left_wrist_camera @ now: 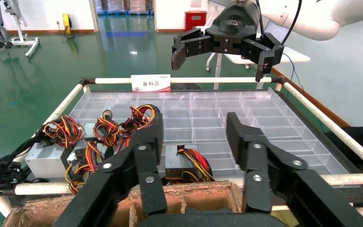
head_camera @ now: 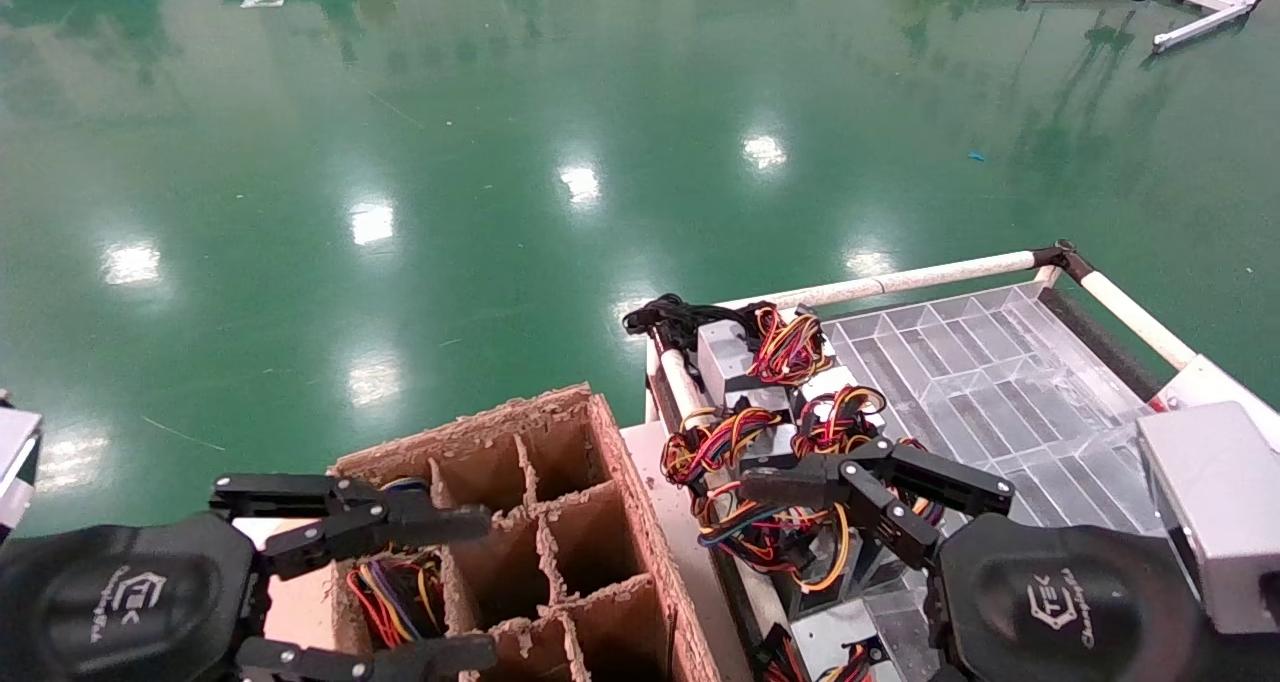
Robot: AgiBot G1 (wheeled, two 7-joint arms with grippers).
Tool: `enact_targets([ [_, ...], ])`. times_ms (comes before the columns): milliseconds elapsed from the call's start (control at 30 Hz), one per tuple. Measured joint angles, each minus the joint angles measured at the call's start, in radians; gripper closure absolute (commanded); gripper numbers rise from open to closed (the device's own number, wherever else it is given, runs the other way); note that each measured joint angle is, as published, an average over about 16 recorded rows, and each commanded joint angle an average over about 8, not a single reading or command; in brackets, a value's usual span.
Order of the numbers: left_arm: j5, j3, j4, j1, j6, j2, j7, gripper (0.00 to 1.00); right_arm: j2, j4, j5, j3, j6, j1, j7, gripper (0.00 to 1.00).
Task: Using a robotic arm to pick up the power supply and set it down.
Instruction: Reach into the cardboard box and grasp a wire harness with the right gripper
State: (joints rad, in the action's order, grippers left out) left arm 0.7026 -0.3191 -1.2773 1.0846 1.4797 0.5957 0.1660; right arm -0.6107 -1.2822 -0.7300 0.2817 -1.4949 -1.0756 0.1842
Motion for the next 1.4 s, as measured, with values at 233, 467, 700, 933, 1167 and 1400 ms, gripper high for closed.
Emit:
enact_targets([
  [233,0.0,0.0,0.0,0.0,0.0,0.0,0.0,1.0,-0.001,0.001,-0.002,0.001,0.0,0.001,0.0,0.0],
  [467,0.0,0.0,0.0,0.0,0.0,0.0,0.0,0.73,-0.021,0.013,-0.037,0.023,0.005,-0.004,-0.002,0.0],
  [700,0.0,0.0,0.001,0.0,0.0,0.0,0.0,0.47,-0.079,0.063,-0.116,0.084,-0.003,-0.033,0.01,0.0],
  [933,0.0,-0.001,0.001,0.0,0.0,0.0,0.0,0.15,-0.179,0.171,-0.212,0.176,-0.036,-0.089,0.037,0.0],
  [1167,0.0,-0.001,0.001,0.001,0.0,0.0,-0.001,0.02,-0.29,0.311,-0.281,0.279,-0.072,-0.159,0.053,0.0],
  [1400,0.0,-0.001,0.001,0.001,0.0,0.0,-0.001,0.0,-0.386,0.432,-0.312,0.394,-0.091,-0.233,0.062,0.0],
])
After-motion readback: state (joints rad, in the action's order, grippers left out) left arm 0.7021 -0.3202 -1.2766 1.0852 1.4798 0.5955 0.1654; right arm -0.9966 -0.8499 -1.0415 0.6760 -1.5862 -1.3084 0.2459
